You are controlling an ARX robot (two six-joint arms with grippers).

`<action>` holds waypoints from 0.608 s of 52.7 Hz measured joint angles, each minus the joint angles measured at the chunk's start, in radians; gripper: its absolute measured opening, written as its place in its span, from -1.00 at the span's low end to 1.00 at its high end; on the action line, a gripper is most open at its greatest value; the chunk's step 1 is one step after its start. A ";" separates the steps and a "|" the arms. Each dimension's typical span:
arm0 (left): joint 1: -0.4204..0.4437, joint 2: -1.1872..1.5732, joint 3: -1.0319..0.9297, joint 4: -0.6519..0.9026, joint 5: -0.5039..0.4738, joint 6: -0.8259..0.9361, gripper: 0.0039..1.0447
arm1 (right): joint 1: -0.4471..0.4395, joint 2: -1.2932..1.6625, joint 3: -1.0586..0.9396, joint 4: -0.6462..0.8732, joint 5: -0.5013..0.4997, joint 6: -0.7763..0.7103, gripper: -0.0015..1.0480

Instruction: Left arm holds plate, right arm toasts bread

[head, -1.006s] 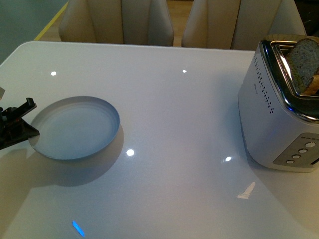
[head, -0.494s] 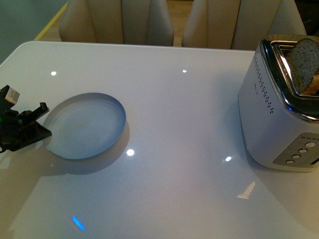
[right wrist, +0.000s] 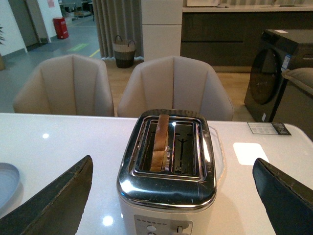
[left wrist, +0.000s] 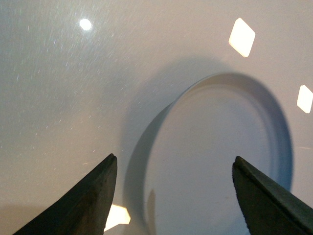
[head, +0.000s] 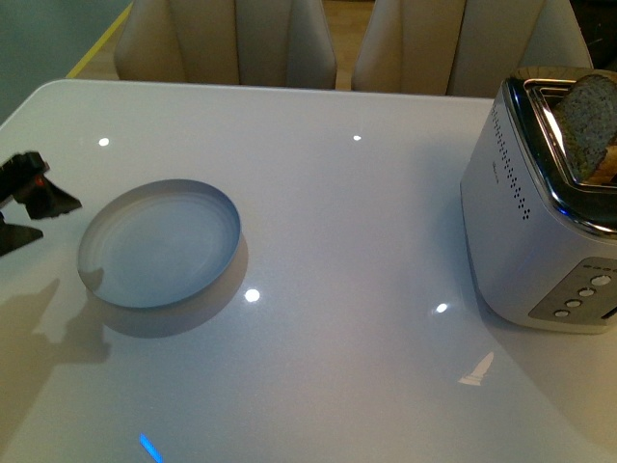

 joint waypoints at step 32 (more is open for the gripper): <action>-0.249 -0.771 -0.203 0.092 -0.238 -0.084 0.67 | 0.000 0.000 0.000 0.000 0.000 0.000 0.83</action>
